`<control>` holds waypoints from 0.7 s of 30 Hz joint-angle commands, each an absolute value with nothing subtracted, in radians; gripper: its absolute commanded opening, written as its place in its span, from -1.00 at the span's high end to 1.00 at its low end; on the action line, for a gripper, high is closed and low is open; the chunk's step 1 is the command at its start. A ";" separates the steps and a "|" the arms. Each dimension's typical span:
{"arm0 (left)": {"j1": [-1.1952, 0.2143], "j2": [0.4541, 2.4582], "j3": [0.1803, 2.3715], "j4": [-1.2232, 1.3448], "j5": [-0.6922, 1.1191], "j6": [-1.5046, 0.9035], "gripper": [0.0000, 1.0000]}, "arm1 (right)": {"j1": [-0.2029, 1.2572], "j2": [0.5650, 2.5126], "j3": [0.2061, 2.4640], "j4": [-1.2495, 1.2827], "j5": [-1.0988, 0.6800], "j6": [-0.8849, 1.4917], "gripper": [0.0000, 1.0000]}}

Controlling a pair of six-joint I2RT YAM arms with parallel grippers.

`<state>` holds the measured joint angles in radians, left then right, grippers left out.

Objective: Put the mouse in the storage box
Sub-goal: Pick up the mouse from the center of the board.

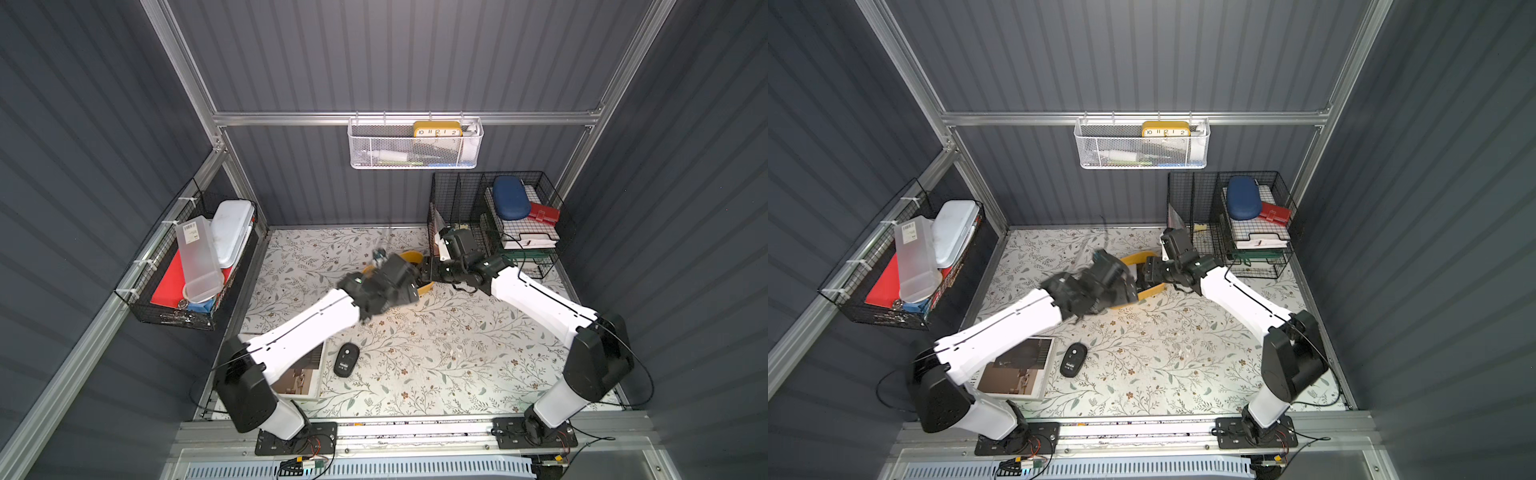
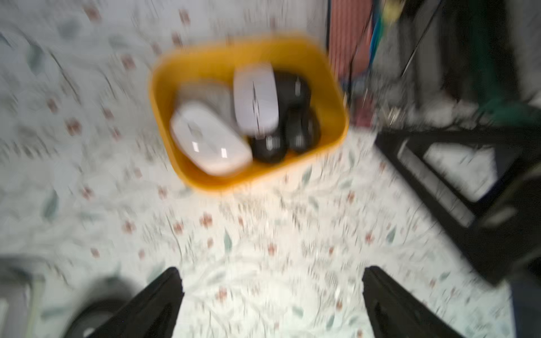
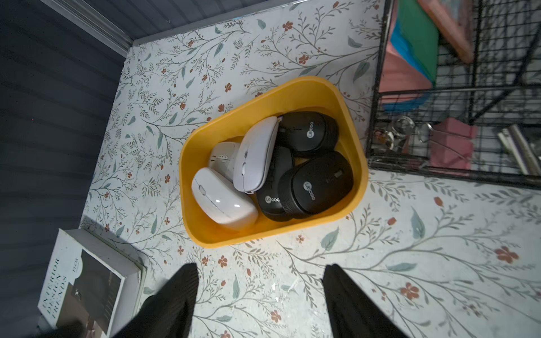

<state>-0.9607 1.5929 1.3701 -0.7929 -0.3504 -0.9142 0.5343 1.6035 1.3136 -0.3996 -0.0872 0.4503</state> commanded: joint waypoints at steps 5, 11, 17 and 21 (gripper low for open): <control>-1.100 1.604 1.279 -1.091 -0.373 -1.232 -0.98 | 0.537 1.461 1.193 -0.395 -0.032 0.421 -0.45; -1.099 1.588 1.130 -1.097 -0.374 -1.357 -0.99 | 0.537 1.356 1.142 -0.410 -0.017 0.408 -0.46; -1.091 1.521 1.025 -1.078 -0.382 -1.485 -0.98 | 0.537 1.266 1.068 -0.383 -0.013 0.412 -0.47; -1.008 1.507 0.975 -1.026 -0.411 -1.456 -0.98 | 0.537 1.230 1.042 -0.387 -0.008 0.416 -0.47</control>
<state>-1.0607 1.5284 1.0039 -1.0420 -0.3710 -1.4303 0.5346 1.2503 1.0565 -0.3901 -0.0242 0.4248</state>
